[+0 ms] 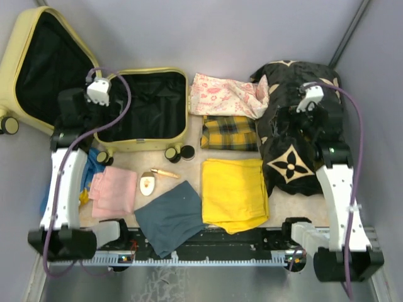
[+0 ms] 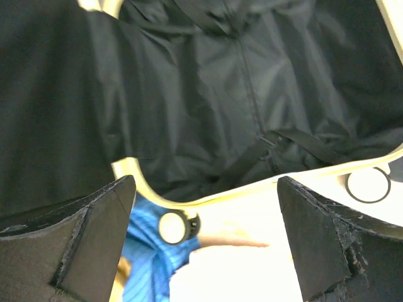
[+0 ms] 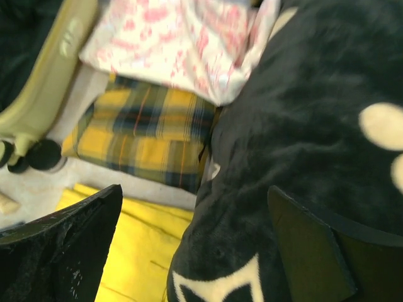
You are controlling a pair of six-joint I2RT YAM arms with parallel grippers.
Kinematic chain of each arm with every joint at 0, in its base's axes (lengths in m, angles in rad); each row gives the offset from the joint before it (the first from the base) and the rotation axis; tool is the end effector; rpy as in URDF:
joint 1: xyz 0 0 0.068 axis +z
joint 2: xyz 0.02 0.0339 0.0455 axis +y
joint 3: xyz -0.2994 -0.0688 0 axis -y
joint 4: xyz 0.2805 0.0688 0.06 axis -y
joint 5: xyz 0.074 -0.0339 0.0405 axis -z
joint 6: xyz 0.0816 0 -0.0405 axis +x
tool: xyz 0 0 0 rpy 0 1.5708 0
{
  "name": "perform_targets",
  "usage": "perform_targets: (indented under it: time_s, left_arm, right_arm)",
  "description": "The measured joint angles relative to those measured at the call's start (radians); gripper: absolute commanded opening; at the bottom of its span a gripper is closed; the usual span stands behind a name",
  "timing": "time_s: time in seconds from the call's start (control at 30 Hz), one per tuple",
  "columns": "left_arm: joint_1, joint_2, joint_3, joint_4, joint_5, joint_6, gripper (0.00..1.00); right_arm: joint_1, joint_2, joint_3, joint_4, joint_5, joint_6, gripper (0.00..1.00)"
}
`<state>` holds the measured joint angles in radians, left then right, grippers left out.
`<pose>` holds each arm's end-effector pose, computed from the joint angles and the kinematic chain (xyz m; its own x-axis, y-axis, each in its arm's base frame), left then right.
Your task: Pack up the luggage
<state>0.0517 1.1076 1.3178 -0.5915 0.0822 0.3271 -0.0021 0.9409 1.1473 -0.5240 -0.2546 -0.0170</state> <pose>0.2922 0.0084 0.4408 -0.3440 0.3028 -0.8888 0.1427 0.9524 0.2693 0.2512 0.0200 0.4239 -0.3082 -0.0158 -0.9512 -0.2425 0.9681 0.0625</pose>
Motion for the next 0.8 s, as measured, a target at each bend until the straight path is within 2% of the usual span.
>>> perform_targets:
  time_s: [0.13,0.37,0.5,0.7,0.8]
  left_arm:
    - [-0.022,0.195,0.016,-0.024,0.055,-0.035,1.0]
    - [-0.143,0.341,0.015,-0.089,0.156,-0.029,1.0]
    - [-0.267,0.346,0.004,-0.11,0.231,0.025,1.0]
    - [-0.512,0.359,-0.056,-0.113,0.319,0.121,0.99]
    - [-0.637,0.393,-0.089,-0.1,0.33,0.15,0.95]
  right_arm:
    - [0.0,0.156,0.0,-0.045,-0.033,0.014,0.99]
    - [0.005,0.245,0.0,-0.129,-0.112,0.027,0.99]
    - [0.006,0.245,0.0,-0.183,-0.166,0.017,0.99]
    - [0.008,0.245,0.0,-0.273,-0.212,-0.021,0.99]
    - [0.008,0.245,-0.001,-0.304,-0.213,-0.036,0.99]
